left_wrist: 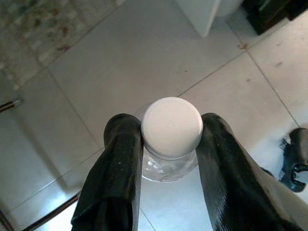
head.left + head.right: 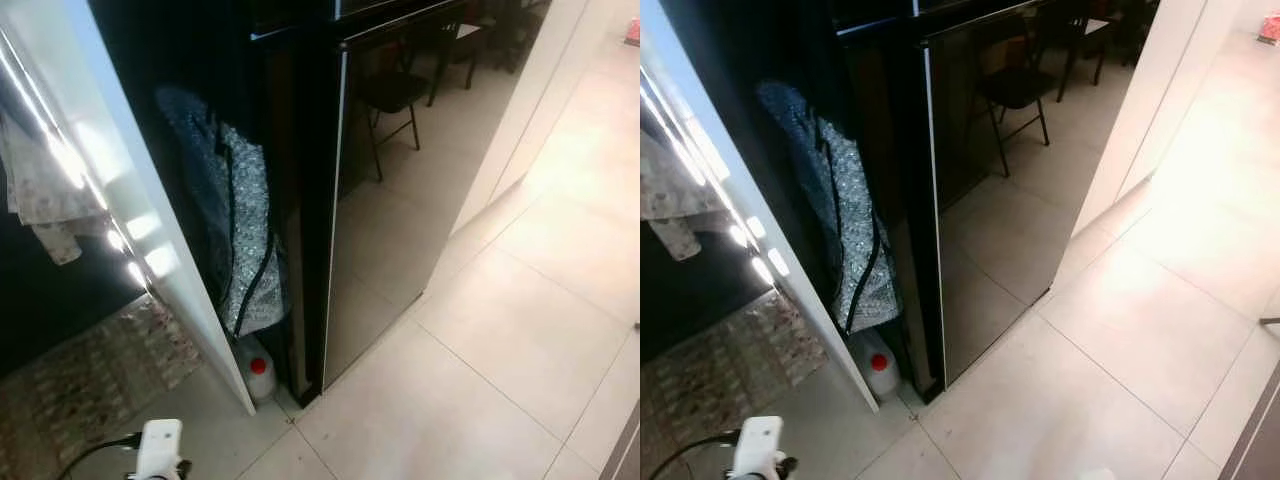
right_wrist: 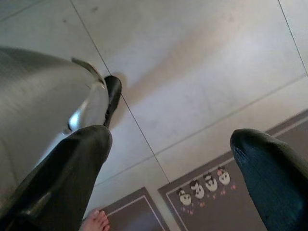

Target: Restocking fridge

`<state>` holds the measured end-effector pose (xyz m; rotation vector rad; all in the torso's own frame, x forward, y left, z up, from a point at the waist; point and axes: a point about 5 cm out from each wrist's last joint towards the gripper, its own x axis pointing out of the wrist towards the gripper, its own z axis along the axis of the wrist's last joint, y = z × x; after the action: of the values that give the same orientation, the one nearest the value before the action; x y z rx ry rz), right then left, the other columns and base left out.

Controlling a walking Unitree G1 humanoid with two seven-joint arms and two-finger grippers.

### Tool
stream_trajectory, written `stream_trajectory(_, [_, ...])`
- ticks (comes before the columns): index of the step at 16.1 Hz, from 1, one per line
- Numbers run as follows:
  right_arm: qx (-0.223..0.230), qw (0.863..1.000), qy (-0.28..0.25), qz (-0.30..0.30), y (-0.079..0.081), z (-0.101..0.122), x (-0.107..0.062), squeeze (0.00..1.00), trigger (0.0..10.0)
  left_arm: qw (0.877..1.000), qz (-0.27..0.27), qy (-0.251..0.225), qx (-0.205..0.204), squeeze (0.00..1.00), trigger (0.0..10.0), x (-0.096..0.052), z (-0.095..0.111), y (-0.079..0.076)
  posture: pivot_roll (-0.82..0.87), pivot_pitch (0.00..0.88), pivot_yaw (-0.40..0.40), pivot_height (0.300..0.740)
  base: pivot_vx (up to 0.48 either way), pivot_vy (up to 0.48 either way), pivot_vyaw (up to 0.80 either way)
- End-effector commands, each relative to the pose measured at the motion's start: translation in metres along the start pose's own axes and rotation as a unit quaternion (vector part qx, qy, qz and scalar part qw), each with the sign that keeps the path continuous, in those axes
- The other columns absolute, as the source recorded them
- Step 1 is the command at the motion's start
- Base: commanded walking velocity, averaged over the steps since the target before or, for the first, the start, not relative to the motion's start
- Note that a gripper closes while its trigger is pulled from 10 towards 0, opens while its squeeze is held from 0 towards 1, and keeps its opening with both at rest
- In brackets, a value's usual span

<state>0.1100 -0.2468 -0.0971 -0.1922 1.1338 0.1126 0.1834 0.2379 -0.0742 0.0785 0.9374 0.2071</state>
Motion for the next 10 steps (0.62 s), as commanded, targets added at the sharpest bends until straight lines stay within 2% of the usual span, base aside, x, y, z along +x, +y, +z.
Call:
stream_trajectory(1, [-0.011, 1.0, 0.001, 0.003, 0.002, 0.0, 0.001, 0.0, 10.0, 1.0, 0.01, 0.009, 0.0, 0.0, 10.0, -0.002, -0.008, 0.009, 0.06, 0.028, -0.021, 0.74, 0.0, 0.0, 0.0])
stream_trajectory(3, [-0.033, 0.999, -0.006, 0.009, 0.004, 0.006, 0.002, 0.0, 10.0, 1.0, 0.011, 0.013, 0.015, 0.0, 10.0, -0.003, -0.013, 0.014, 0.1, 0.033, -0.005, 0.74, 0.0, 0.0, 0.0])
stream_trajectory(5, [-0.021, 1.0, -0.017, 0.005, 0.0, 0.013, 0.002, 0.0, 10.0, 1.0, 0.006, 0.013, 0.023, 0.0, 10.0, -0.003, -0.011, 0.013, 0.11, 0.019, 0.05, 0.74, 0.0, 0.0, 0.0])
stream_trajectory(9, [0.086, 0.995, -0.029, -0.047, -0.017, 0.008, -0.002, 0.0, 10.0, 1.0, -0.011, 0.015, 0.024, 0.0, 10.0, -0.001, -0.009, -0.005, 0.07, 0.0, 0.085, 0.74, 0.0, 0.0, 0.0])
stream_trajectory(10, [0.094, 0.994, -0.029, -0.05, -0.019, 0.007, -0.003, 0.0, 10.0, 1.0, -0.014, 0.016, 0.022, 0.0, 10.0, -0.002, -0.01, -0.008, 0.06, 0.003, 0.084, 0.74, 0.0, 0.0, 0.0])
